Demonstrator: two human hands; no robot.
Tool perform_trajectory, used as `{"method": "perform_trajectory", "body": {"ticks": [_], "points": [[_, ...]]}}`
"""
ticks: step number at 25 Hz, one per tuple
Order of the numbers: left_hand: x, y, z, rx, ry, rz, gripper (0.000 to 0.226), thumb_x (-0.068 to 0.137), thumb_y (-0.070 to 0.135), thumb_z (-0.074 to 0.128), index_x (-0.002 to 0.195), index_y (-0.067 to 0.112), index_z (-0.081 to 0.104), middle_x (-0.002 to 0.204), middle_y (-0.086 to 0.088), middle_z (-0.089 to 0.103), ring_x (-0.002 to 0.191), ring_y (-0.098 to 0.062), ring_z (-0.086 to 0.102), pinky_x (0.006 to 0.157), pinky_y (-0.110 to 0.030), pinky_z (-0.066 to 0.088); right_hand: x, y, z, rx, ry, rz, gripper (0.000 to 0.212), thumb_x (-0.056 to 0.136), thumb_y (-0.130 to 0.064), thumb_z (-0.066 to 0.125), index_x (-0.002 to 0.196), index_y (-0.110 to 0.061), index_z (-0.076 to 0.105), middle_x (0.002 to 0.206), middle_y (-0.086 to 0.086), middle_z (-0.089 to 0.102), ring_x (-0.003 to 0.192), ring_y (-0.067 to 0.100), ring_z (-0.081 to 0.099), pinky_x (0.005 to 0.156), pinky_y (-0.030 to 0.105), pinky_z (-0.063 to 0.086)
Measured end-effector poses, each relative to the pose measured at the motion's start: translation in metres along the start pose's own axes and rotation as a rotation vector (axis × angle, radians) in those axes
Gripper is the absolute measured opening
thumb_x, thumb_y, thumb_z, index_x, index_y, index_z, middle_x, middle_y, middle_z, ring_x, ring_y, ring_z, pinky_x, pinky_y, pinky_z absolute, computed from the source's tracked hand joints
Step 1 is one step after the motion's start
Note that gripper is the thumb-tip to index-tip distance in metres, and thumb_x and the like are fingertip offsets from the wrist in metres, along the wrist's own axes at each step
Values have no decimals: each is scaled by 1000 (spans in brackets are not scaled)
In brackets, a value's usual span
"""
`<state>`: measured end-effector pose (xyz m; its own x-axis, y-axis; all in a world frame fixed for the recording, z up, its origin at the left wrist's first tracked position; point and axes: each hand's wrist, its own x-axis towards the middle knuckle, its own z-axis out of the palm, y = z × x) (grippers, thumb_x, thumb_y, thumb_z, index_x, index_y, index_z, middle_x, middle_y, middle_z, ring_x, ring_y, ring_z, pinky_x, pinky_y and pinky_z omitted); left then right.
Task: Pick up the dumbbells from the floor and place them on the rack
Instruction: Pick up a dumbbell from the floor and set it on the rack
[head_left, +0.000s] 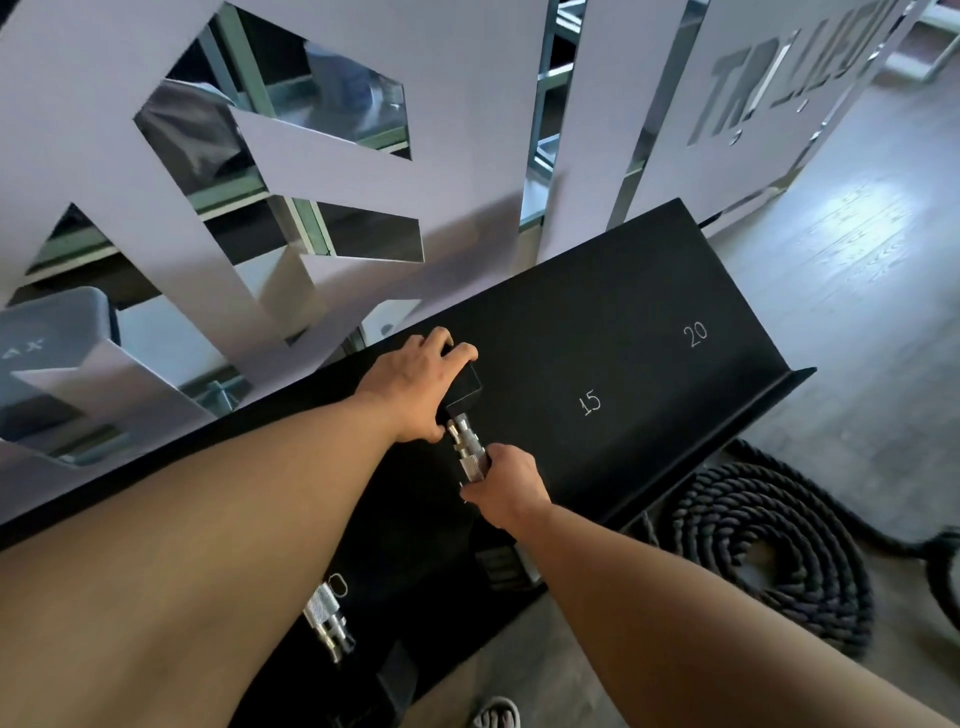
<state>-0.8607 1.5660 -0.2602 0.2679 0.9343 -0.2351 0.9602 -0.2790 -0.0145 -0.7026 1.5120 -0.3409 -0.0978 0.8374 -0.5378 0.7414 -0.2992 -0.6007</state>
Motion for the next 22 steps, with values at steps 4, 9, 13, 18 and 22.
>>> {"method": "perform_trajectory", "body": {"ticks": [4,9,13,18,22], "points": [[13,-3,5,-21,3,-7,102,66,39,94,145,33,30,142,-6,37,121,-27,51,82,-39,58,11,1,-6,-27,-7,-17,27,81,-12,80,79,-20,54,84,0,59,62,12,57,49,23,42],[45,9,5,-27,17,41,101,67,39,93,146,32,30,141,-7,36,121,-27,51,83,-38,57,32,14,-24,-24,45,15,26,79,-13,78,77,-19,54,82,1,59,61,15,57,48,25,42],[76,23,3,-20,24,56,102,68,39,93,147,32,29,141,-8,36,120,-27,50,82,-36,55,50,24,-45,-21,62,27,29,78,-13,78,74,-21,51,79,-2,56,59,12,56,47,24,40],[112,40,0,-18,28,71,103,66,41,93,147,31,30,141,-8,35,119,-28,49,84,-40,54,74,39,-74,-41,95,29,29,77,-13,79,73,-21,51,78,-2,56,61,12,56,50,25,41],[142,57,2,-20,29,77,105,65,39,94,148,29,30,142,-10,36,120,-30,50,86,-43,55,92,55,-96,-76,107,25,24,78,-15,79,79,-21,56,83,-2,59,65,10,57,51,23,40]]}}
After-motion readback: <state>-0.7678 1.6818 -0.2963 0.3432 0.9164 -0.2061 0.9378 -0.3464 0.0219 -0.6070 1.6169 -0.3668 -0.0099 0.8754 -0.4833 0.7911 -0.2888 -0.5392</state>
